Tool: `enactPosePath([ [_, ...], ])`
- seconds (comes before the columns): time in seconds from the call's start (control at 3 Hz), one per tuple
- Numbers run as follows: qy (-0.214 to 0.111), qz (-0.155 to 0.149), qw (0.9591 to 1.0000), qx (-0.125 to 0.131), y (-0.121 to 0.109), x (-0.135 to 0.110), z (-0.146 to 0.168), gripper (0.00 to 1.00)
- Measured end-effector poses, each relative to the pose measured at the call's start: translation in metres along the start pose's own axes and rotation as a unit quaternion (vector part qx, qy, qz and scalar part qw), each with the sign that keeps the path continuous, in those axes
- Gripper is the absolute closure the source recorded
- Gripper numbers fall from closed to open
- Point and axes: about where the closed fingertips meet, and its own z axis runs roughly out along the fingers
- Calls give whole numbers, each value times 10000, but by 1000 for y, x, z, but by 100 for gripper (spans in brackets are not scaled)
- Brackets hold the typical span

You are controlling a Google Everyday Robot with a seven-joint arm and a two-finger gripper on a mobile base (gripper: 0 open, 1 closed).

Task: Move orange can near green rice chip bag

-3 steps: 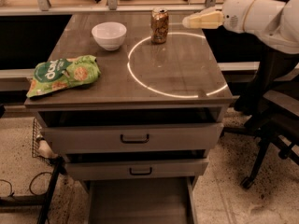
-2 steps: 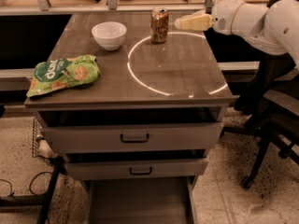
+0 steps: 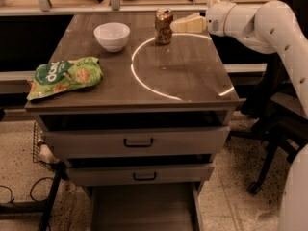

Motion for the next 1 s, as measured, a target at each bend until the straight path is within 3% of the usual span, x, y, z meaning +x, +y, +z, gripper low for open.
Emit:
enactPosePath([
  [1.0,5,521,9985,164,3,26,53,0],
])
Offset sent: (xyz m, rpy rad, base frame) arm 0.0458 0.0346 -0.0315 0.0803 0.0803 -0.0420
